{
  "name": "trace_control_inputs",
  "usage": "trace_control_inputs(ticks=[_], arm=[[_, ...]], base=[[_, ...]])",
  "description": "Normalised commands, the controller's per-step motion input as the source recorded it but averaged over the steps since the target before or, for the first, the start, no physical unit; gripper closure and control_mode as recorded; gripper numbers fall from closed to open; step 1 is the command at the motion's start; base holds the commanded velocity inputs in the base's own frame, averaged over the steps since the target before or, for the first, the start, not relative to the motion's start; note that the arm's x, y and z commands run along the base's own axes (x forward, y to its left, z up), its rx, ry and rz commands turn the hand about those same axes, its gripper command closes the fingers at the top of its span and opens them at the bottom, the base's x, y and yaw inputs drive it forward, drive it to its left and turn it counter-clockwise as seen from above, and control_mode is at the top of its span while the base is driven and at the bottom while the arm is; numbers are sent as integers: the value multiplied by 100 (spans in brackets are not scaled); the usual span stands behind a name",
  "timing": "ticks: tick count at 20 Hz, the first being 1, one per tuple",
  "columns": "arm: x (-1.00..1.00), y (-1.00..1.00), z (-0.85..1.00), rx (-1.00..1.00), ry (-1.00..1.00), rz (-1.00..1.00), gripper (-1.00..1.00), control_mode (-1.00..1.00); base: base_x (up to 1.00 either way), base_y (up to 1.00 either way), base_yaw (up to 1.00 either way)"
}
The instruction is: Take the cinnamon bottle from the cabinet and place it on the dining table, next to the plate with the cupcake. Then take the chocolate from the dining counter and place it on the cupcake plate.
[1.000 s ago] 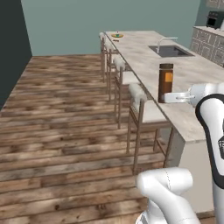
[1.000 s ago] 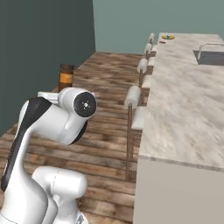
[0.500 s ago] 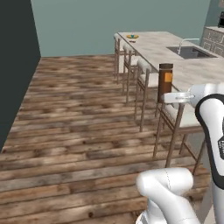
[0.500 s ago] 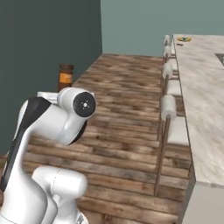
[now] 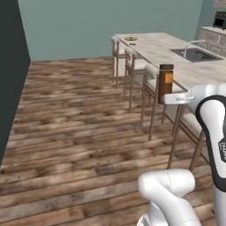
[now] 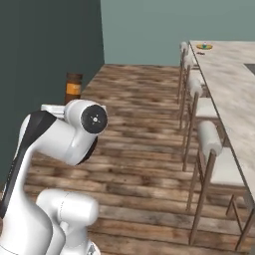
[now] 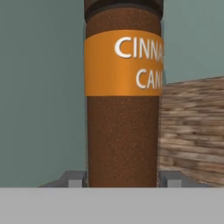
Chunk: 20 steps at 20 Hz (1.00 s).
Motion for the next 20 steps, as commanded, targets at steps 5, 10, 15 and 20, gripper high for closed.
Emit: trace_control_inputs(ticks=[5,10,15,20], arm=[[0,0,0,0,0,0,100,100],[0,0,0,0,0,0,100,100],[0,0,0,0,0,0,100,100],[0,0,0,0,0,0,100,100]], base=[[77,52,-21],[78,57,-13],[80,56,-11],[82,54,-13]])
